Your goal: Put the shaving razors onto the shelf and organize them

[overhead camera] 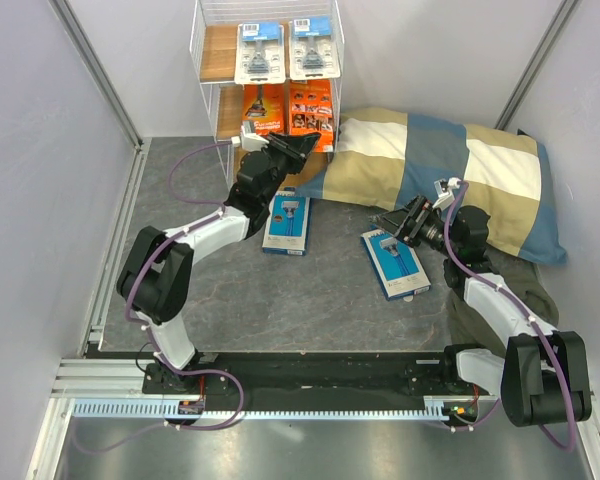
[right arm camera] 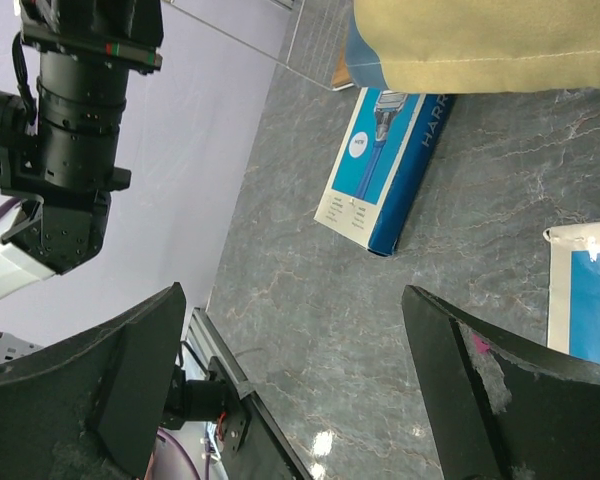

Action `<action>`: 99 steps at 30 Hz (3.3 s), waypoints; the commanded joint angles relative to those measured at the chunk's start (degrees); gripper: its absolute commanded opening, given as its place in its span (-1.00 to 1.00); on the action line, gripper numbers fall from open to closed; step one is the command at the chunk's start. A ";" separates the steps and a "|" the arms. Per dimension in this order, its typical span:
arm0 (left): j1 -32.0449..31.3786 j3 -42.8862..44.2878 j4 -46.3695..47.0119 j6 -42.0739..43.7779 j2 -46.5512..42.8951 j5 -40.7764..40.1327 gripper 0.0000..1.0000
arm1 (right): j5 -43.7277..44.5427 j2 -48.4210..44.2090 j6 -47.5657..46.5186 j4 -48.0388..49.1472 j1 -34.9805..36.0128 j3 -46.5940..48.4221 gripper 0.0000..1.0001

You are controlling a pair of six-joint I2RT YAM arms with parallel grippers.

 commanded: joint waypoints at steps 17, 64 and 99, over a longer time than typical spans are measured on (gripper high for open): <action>-0.04 8.06 -10.82 -0.98 0.24 -3.42 0.36 | -0.59 -1.78 -3.83 -3.26 -0.38 3.00 0.96; 2.42 3.84 -3.79 2.36 0.33 -0.08 -0.64 | -0.76 -2.48 -4.79 -3.52 -0.56 0.19 0.96; 2.51 -14.44 -4.30 19.93 -16.62 18.99 0.43 | -0.59 -0.90 -5.23 -2.47 -0.56 -0.51 0.96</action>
